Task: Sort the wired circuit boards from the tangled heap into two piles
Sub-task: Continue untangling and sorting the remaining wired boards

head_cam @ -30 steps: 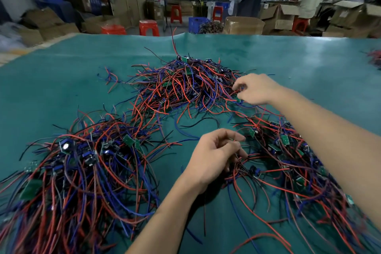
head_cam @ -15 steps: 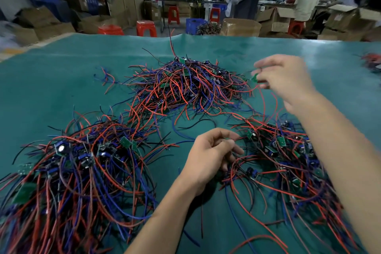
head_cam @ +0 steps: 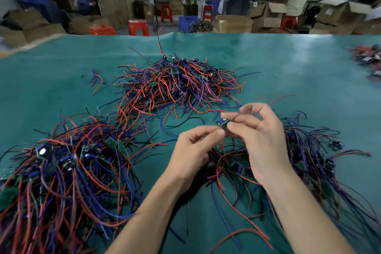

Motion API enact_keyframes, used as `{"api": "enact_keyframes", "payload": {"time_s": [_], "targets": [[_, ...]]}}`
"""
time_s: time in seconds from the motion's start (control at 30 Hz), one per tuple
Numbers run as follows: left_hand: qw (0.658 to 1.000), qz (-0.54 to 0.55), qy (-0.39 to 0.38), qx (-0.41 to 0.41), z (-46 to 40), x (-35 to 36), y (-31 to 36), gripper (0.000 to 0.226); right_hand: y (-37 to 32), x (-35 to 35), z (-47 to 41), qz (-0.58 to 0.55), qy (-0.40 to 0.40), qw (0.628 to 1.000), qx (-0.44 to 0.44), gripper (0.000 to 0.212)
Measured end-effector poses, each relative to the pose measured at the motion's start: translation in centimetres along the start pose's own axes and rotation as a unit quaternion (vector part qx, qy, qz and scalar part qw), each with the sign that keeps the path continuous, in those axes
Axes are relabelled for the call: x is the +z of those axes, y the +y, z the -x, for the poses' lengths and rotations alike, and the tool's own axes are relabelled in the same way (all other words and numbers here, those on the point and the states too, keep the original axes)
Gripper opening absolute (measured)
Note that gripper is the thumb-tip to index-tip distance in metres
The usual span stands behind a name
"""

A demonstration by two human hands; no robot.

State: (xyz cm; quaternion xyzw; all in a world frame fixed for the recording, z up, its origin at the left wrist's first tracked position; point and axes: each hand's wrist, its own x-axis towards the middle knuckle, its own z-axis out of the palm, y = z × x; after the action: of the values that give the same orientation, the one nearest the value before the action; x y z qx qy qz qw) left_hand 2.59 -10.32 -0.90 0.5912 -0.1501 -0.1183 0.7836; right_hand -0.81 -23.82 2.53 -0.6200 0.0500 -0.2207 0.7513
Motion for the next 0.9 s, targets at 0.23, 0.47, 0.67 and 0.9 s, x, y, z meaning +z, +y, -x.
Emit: {"api": "enact_keyframes", "payload": {"time_s": [0.23,0.47,0.67,0.9], "targets": [[0.999,-0.039,-0.017,0.031,0.2,-0.1,-0.2,0.020,0.7,-0.3,0.0,0.127,-0.022,0.990,-0.054,0.025],[0.997,-0.061,-0.046,0.027,0.3,0.2,-0.2,0.017,-0.9,-2.6,-1.0,0.200,0.121,0.956,-0.180,0.013],[0.999,-0.031,-0.011,0.027,0.1,0.1,-0.4,0.020,-2.9,-4.3,-1.5,0.097,0.320,0.909,-0.248,0.011],[0.998,-0.019,-0.048,0.045,0.2,0.2,-0.3,0.020,-1.1,-0.2,0.5,0.329,0.022,0.933,-0.145,0.036]]}}
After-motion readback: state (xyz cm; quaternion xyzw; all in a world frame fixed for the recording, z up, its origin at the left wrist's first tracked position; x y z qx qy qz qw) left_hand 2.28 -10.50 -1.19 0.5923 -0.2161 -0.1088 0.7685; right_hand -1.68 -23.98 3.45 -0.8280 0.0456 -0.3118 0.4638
